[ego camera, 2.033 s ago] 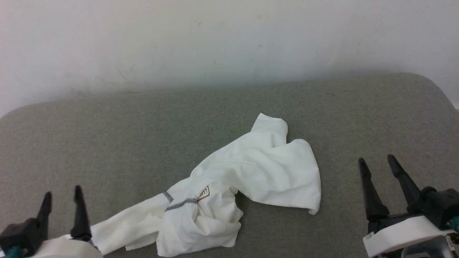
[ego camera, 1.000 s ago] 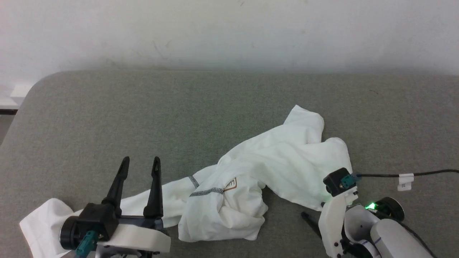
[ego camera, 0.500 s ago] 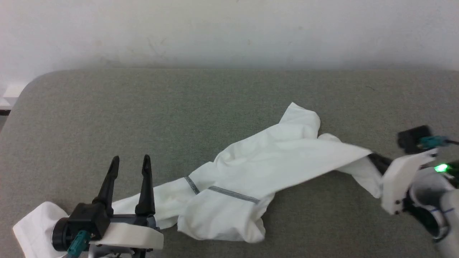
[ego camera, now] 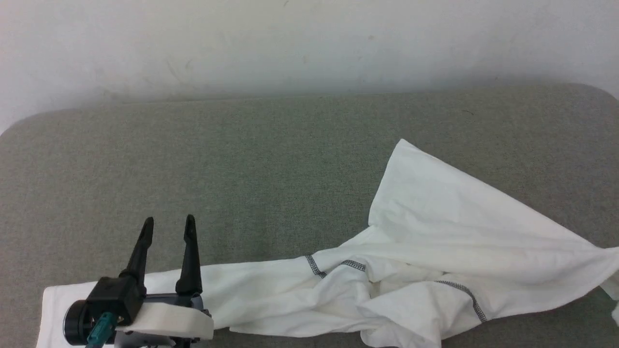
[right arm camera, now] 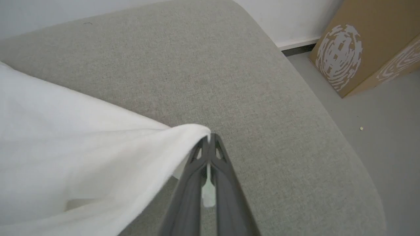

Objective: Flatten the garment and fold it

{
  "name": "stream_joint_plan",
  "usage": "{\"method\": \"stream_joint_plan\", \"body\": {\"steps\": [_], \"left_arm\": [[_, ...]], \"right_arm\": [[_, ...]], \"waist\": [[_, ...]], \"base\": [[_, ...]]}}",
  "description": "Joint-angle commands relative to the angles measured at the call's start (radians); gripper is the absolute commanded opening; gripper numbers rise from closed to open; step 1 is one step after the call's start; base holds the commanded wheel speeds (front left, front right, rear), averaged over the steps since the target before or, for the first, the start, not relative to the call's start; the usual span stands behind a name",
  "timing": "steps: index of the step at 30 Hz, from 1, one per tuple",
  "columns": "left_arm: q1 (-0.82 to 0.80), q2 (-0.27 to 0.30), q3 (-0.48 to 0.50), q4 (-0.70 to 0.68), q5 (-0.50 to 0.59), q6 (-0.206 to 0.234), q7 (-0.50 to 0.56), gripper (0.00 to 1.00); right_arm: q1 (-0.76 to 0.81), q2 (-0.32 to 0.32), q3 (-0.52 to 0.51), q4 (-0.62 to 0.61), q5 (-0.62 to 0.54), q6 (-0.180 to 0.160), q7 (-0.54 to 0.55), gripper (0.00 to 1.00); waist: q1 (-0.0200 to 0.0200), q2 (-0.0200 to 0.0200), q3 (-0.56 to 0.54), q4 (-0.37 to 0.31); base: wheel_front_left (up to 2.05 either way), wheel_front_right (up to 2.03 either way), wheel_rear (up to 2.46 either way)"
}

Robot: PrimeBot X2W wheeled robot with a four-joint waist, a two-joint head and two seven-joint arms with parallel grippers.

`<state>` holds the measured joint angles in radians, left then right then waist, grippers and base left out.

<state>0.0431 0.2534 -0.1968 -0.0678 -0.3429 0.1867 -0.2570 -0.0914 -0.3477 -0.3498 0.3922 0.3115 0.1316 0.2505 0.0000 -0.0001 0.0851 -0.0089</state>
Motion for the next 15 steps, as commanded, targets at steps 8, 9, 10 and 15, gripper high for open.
{"method": "stream_joint_plan", "body": {"steps": [8, 9, 10, 15], "left_arm": [[0.022, 0.001, 0.013, 0.019, -0.013, -0.002, -0.005, 1.0], [0.023, 0.001, 0.013, 0.02, -0.014, -0.003, -0.005, 1.0], [0.025, 0.001, 0.012, 0.022, -0.015, -0.003, -0.005, 1.0], [0.036, 0.001, 0.014, 0.028, -0.021, -0.002, -0.005, 1.0]], "right_arm": [[0.018, 0.123, -0.05, -0.1, 0.014, -0.001, -0.17, 1.0], [0.028, 0.13, -0.056, -0.132, 0.01, -0.001, -0.167, 1.0], [0.041, 0.136, -0.058, -0.169, 0.006, -0.001, -0.156, 1.0], [0.125, 0.162, 0.049, -0.384, -0.011, -0.001, -0.016, 1.0]], "waist": [[0.0, 0.0001, -0.02, 0.002], [0.0, 0.0001, -0.025, 0.004], [0.0, 0.0001, -0.029, 0.007], [0.0, 0.0001, -0.052, 0.012]], "base": [[0.0, 0.0, 0.0], [0.0, 0.0, 0.0], [0.0, 0.0, 0.0], [0.0, 0.0, 0.0]]}}
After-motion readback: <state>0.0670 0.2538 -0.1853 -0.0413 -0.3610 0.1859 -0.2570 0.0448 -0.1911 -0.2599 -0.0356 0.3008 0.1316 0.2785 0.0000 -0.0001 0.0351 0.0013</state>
